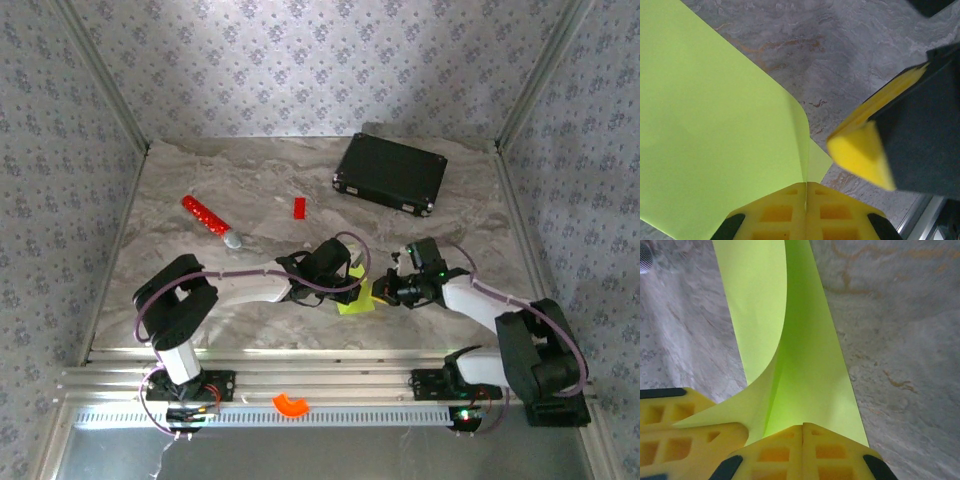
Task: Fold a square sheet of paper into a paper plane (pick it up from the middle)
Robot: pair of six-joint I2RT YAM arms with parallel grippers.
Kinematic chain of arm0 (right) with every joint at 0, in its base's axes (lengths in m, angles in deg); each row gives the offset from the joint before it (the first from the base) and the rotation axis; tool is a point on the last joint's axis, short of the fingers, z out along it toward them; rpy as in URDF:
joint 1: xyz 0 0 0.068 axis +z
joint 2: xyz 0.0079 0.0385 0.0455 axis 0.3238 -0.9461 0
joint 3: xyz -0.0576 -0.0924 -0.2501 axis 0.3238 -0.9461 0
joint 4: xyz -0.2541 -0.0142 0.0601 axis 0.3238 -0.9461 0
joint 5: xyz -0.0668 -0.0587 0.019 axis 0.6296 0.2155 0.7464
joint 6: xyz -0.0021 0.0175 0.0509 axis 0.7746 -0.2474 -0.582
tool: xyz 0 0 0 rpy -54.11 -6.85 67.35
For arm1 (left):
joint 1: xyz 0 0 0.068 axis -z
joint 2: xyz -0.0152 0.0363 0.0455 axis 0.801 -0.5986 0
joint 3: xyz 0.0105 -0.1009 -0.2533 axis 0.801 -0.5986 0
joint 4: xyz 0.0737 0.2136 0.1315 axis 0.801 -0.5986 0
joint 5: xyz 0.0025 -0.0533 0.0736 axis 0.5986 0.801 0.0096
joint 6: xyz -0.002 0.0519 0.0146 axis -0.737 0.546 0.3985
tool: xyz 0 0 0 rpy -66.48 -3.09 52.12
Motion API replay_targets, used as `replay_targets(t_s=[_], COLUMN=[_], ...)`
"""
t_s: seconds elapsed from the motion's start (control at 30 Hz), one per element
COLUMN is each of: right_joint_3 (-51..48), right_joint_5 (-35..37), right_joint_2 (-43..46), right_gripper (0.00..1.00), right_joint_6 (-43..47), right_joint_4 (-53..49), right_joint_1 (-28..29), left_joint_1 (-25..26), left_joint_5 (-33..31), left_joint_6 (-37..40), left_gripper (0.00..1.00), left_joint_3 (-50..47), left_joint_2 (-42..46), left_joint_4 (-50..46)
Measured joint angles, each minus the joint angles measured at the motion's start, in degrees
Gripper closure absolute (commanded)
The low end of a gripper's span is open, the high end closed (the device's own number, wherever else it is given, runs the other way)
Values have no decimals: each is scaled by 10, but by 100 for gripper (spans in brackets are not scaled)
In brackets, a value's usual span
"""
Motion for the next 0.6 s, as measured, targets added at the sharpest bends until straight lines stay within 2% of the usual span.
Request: replay_targets(t_s=[0.2, 0.33, 0.6], right_joint_3=[3, 4, 10], right_joint_5=[14, 38, 34], right_joint_2=[-48, -66, -75], right_gripper=[100, 100, 100], right_joint_6=[-15, -14, 3], right_joint_4=[26, 19, 13], right_joint_1=[23, 21, 7], left_joint_1=[0, 0, -16], left_joint_5=[0, -2, 6], left_joint_6=[0, 0, 0], left_gripper=[98, 98, 96], left_joint_3=[0, 0, -5], left_joint_2=[-7, -9, -9], left_joint_4=[-1, -2, 0])
